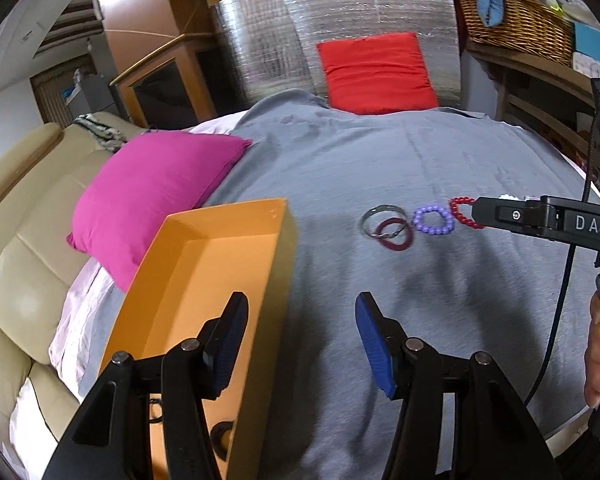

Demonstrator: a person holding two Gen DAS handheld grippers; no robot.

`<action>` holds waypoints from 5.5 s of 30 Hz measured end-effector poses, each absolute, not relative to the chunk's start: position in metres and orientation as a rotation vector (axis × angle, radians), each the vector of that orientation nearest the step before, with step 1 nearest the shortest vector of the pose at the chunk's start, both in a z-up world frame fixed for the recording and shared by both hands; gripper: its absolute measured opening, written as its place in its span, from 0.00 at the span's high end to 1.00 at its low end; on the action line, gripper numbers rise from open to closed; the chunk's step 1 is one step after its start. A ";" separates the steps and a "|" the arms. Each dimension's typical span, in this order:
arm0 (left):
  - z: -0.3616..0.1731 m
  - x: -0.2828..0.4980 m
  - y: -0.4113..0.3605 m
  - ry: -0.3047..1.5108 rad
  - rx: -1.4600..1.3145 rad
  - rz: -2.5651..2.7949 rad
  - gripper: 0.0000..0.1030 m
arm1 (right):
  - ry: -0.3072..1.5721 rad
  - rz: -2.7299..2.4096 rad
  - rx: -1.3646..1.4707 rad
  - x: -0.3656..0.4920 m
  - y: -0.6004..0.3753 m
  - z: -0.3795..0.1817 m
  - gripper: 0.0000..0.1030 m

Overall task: Organize jewelry
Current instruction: 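Move both grippers back over the remaining bracelets, then grasp the white bead bracelet with the right gripper while the left gripper grasps the red bead bracelet, then carry both bead bracelets into the orange box and open both grippers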

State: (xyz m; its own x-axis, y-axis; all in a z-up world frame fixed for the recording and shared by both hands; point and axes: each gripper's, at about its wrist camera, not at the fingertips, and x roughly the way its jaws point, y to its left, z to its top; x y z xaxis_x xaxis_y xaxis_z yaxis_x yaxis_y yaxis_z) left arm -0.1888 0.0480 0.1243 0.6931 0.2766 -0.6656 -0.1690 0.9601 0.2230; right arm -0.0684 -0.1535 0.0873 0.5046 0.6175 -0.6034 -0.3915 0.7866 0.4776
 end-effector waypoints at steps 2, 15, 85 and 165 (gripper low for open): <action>0.124 -0.185 0.042 0.762 0.158 0.240 0.45 | 0.844 0.604 0.306 -0.065 -0.161 0.087 0.28; 0.124 -0.162 0.016 0.754 0.195 0.196 0.45 | 0.870 0.524 0.354 -0.043 -0.206 0.077 0.28; 0.073 -0.036 -0.062 0.868 -0.028 -0.387 0.91 | 0.849 0.379 0.479 0.029 -0.292 0.057 0.89; 0.121 -0.186 0.136 0.832 -0.166 0.149 0.36 | 0.788 0.832 0.372 -0.058 -0.062 0.097 0.45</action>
State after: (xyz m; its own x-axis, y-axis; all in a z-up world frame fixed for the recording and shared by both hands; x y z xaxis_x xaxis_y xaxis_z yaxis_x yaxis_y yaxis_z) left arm -0.1862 0.1355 0.1206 0.6643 0.0660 -0.7446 -0.1959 0.9766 -0.0883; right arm -0.0577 -0.0619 0.0966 0.4190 0.7745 -0.4739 -0.5154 0.6326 0.5781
